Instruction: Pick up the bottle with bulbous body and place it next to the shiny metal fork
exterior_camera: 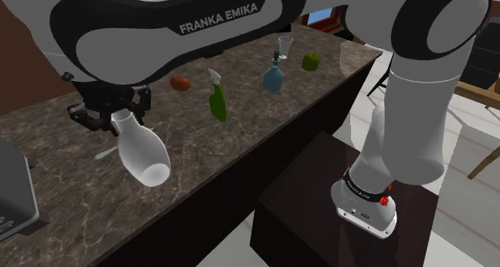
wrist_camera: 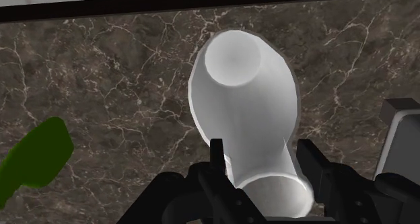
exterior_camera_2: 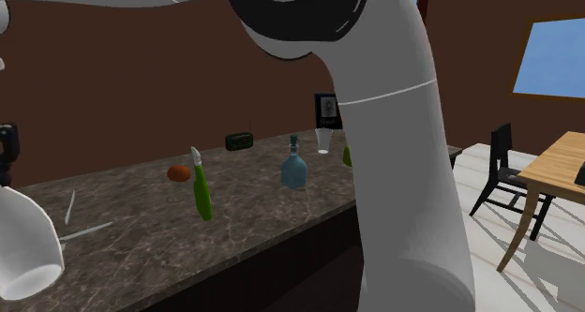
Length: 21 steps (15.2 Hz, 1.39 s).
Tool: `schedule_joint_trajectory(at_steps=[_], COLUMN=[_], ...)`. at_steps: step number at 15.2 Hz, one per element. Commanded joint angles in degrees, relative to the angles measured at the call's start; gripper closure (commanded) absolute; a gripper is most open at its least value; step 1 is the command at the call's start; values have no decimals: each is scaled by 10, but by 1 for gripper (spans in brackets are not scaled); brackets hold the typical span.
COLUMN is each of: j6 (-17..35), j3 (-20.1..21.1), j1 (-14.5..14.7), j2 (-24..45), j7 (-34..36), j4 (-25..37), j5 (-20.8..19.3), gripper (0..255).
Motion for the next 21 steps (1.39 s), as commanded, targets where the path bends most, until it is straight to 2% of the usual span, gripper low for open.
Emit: schedule_joint_trajectory(at_steps=[1,17,21], j6=[-12,103,103], j3=[2,-5,-5], j1=[19,13,13], j2=[35,49,49], j7=[18,47,47], j4=[41,-64,-64], j5=[-15,-31,-31], gripper=[255,255,255])
